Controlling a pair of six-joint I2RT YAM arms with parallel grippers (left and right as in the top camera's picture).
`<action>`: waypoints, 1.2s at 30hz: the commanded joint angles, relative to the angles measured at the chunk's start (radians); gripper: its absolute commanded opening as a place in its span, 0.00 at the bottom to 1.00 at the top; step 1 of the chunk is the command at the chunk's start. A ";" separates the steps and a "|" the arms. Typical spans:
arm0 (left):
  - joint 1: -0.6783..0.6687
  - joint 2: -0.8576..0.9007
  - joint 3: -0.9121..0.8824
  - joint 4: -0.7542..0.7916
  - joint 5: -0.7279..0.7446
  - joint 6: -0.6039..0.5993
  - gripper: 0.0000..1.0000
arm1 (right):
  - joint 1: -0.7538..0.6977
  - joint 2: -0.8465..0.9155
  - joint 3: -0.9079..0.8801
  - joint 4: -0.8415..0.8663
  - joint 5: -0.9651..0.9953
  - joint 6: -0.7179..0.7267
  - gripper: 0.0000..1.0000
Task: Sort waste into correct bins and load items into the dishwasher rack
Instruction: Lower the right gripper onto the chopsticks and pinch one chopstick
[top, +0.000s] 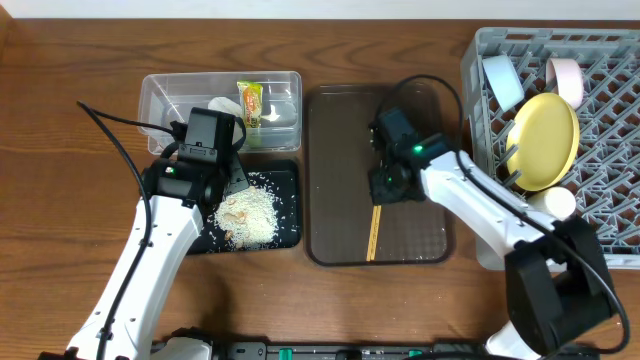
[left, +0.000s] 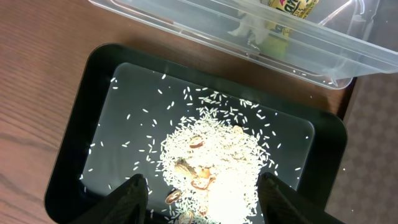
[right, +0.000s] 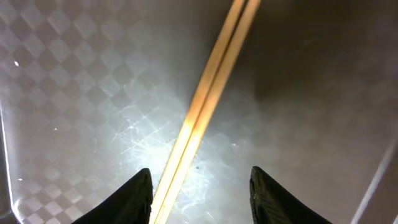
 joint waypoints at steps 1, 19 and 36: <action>0.003 0.006 -0.003 0.000 -0.016 -0.010 0.60 | -0.011 0.001 -0.008 -0.005 0.010 0.008 0.48; 0.003 0.006 -0.003 0.000 -0.016 -0.010 0.60 | 0.027 0.027 -0.164 0.106 0.010 0.127 0.47; 0.003 0.006 -0.003 0.000 -0.016 -0.010 0.60 | 0.026 0.027 -0.172 0.112 0.004 0.153 0.36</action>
